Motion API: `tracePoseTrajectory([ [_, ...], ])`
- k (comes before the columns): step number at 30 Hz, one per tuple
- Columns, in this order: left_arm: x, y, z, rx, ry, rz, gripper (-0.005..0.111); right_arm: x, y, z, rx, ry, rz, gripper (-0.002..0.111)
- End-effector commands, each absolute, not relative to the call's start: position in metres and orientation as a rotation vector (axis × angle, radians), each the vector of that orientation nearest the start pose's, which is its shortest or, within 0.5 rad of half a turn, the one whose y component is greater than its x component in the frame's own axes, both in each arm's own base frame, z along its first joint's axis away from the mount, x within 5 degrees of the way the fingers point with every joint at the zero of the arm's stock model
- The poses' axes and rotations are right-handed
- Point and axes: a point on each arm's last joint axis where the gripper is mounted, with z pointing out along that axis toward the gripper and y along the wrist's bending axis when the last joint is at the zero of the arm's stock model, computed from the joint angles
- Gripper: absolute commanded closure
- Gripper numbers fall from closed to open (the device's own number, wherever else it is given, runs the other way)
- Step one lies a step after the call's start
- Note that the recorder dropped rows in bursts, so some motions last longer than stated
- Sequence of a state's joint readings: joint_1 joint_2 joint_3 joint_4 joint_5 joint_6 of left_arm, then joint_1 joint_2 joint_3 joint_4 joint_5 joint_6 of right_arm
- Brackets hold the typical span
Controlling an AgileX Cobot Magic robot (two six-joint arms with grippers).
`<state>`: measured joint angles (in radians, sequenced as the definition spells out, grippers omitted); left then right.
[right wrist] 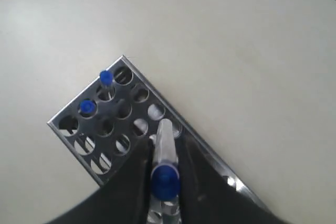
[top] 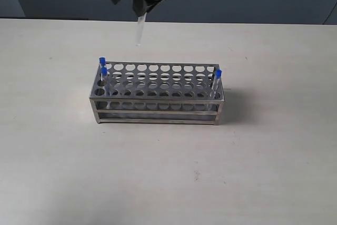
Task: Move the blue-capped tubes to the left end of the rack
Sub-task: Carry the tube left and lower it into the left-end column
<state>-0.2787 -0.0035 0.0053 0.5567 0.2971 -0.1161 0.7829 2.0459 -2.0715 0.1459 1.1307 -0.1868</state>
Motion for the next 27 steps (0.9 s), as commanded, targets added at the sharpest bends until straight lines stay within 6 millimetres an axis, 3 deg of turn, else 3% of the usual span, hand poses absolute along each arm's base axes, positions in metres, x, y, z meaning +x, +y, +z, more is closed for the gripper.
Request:
tracePoseTrajectory([
  [1, 0.056, -0.002, 0.191, 0.489, 1.665, 0.231, 0.106, 0.328, 0.35, 0.319, -1.268, 2.309, 0.469, 0.109],
  [11, 0.056, -0.002, 0.191, 0.489, 1.665, 0.231, 0.106, 0.342, 0.378, 0.29, -1.308, 2.307, 0.615, 0.109],
  [16, 0.056, -0.002, 0.191, 0.489, 1.665, 0.231, 0.106, 0.344, 0.382, 0.274, -1.338, 2.33, 0.627, 0.109],
  [27, 0.056, -0.002, 0.191, 0.486, 1.669, 0.228, 0.106, 0.35, 0.386, 0.265, -1.361, 2.277, 0.6, 0.109],
])
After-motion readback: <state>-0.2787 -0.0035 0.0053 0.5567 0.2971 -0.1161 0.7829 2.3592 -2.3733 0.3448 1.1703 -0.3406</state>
